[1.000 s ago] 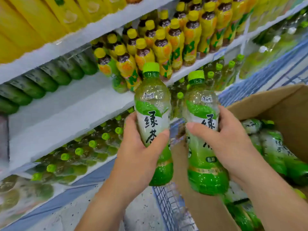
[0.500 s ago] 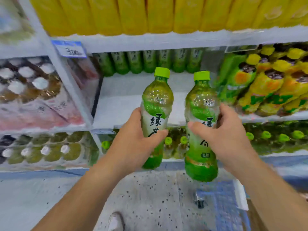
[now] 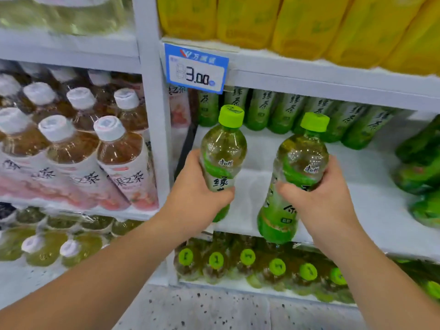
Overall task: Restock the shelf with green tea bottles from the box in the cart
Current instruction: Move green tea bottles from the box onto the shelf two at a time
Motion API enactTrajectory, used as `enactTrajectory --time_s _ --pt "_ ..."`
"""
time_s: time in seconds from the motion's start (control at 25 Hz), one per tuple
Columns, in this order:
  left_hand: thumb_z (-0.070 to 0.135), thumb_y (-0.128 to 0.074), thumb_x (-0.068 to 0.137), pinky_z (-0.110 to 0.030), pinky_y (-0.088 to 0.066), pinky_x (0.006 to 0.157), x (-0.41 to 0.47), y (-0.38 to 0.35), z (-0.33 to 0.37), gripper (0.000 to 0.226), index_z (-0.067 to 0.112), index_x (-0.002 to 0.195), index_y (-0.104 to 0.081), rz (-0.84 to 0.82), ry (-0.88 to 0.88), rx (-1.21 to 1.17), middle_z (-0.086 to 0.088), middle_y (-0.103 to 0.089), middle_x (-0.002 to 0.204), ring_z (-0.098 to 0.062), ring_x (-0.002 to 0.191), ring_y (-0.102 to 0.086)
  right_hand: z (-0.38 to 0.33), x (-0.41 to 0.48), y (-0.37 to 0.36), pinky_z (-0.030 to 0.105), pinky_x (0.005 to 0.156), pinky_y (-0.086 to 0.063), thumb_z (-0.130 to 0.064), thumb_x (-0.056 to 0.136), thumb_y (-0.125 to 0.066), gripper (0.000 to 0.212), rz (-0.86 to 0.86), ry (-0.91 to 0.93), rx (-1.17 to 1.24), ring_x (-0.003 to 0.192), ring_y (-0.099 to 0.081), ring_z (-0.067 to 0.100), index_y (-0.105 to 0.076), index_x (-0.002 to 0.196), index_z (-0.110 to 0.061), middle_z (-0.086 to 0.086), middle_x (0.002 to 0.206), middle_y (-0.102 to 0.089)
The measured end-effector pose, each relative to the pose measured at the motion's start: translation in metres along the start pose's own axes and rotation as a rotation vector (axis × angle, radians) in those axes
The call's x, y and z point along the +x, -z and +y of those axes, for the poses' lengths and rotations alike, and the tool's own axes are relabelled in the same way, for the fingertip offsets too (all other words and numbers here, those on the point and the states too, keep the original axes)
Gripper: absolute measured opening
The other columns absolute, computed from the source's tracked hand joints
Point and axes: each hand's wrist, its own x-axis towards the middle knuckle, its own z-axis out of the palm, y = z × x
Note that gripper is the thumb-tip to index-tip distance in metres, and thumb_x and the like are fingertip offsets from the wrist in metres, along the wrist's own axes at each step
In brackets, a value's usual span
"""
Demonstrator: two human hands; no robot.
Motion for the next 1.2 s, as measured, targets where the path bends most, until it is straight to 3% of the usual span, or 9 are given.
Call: enactTrajectory --time_s 0.28,0.44,0.56,0.72,0.88,1.0,1.04,1.12,1.2 --pt "0.008 -0.082 0.079 0.0 -0.041 0.079 0.03 -0.025 -0.017 0.065 0.045 0.115 -0.041 0.105 -0.153 -0.155 0.038 -0.058 0.105 0.015 0.101 -0.058 0.017 0.021 -0.012 0.006 0.069 -0.049 -0.014 0.063 -0.079 0.07 -0.029 0.156 0.024 0.089 -0.065 -0.006 -0.049 0.123 -0.035 -0.026 0.098 -0.066" --pt "0.008 -0.081 0.08 -0.001 -0.044 0.075 0.028 -0.027 -0.02 0.068 0.045 0.119 -0.04 0.099 -0.169 -0.186 0.034 -0.06 0.107 0.013 0.101 -0.059 0.027 0.023 -0.003 0.017 0.078 -0.055 -0.02 0.067 -0.082 0.07 -0.077 0.14 0.044 0.099 -0.067 -0.002 -0.048 0.124 -0.041 -0.023 0.106 -0.068" --pt "0.013 -0.086 0.076 -0.007 -0.052 0.075 0.022 -0.022 -0.027 0.066 0.045 0.118 -0.046 0.059 -0.105 -0.128 0.029 -0.063 0.108 0.009 0.101 -0.062 0.041 0.013 0.007 0.03 0.097 -0.051 -0.017 0.075 -0.085 0.067 -0.177 0.021 -0.011 0.109 -0.063 -0.004 -0.049 0.127 -0.042 -0.023 0.115 -0.067" --pt "0.026 -0.089 0.074 -0.03 -0.049 0.1 0.016 -0.024 -0.046 0.053 0.041 0.111 -0.054 0.132 -0.046 0.121 0.013 -0.046 0.115 -0.012 0.108 -0.057 0.062 -0.011 0.011 0.005 0.078 -0.042 -0.032 0.081 -0.082 0.054 -0.201 -0.056 -0.132 0.103 -0.047 -0.031 -0.047 0.111 -0.06 -0.049 0.111 -0.053" --pt "0.03 -0.082 0.081 -0.003 -0.041 0.086 0.015 -0.03 -0.054 0.05 0.04 0.119 -0.051 0.174 -0.121 0.191 0.028 -0.041 0.109 0.01 0.103 -0.051 0.068 0.0 -0.001 0.01 0.079 -0.04 -0.037 0.082 -0.079 0.043 -0.154 0.009 -0.224 0.104 -0.05 -0.026 -0.051 0.103 -0.063 -0.049 0.108 -0.055" --pt "0.031 -0.08 0.083 -0.002 -0.038 0.077 0.032 -0.028 -0.055 0.053 0.028 0.128 -0.052 0.218 -0.129 0.231 0.014 -0.046 0.111 0.008 0.099 -0.048 0.068 0.024 -0.025 0.002 0.075 -0.044 -0.026 0.087 -0.077 0.056 -0.175 0.07 -0.221 0.101 -0.05 -0.028 -0.047 0.101 -0.072 -0.051 0.104 -0.056" --pt "0.031 -0.08 0.083 -0.006 -0.036 0.076 0.042 -0.028 -0.055 0.053 0.026 0.128 -0.053 0.236 -0.11 0.253 0.011 -0.046 0.112 0.005 0.098 -0.046 0.07 0.032 -0.033 0.003 0.08 -0.046 -0.021 0.088 -0.075 0.055 -0.172 0.082 -0.187 0.102 -0.056 -0.022 -0.05 0.106 -0.067 -0.044 0.106 -0.061" --pt "0.029 -0.078 0.085 -0.011 -0.031 0.079 0.061 -0.028 -0.054 0.052 0.023 0.13 -0.052 0.274 -0.073 0.285 0.009 -0.047 0.114 0.004 0.095 -0.04 0.076 0.05 -0.051 0.021 0.092 -0.052 -0.015 0.09 -0.073 0.048 -0.16 0.095 -0.123 0.108 -0.064 -0.002 -0.054 0.117 -0.05 -0.027 0.113 -0.066" --pt "0.022 -0.076 0.087 -0.016 -0.031 0.084 0.08 -0.031 -0.051 0.052 0.022 0.133 -0.051 0.325 -0.045 0.266 0.004 -0.052 0.118 0.0 0.098 -0.042 0.078 0.07 -0.067 0.028 0.092 -0.052 -0.015 0.09 -0.071 0.043 -0.127 0.129 -0.117 0.106 -0.065 0.002 -0.054 0.12 -0.04 -0.021 0.113 -0.065"
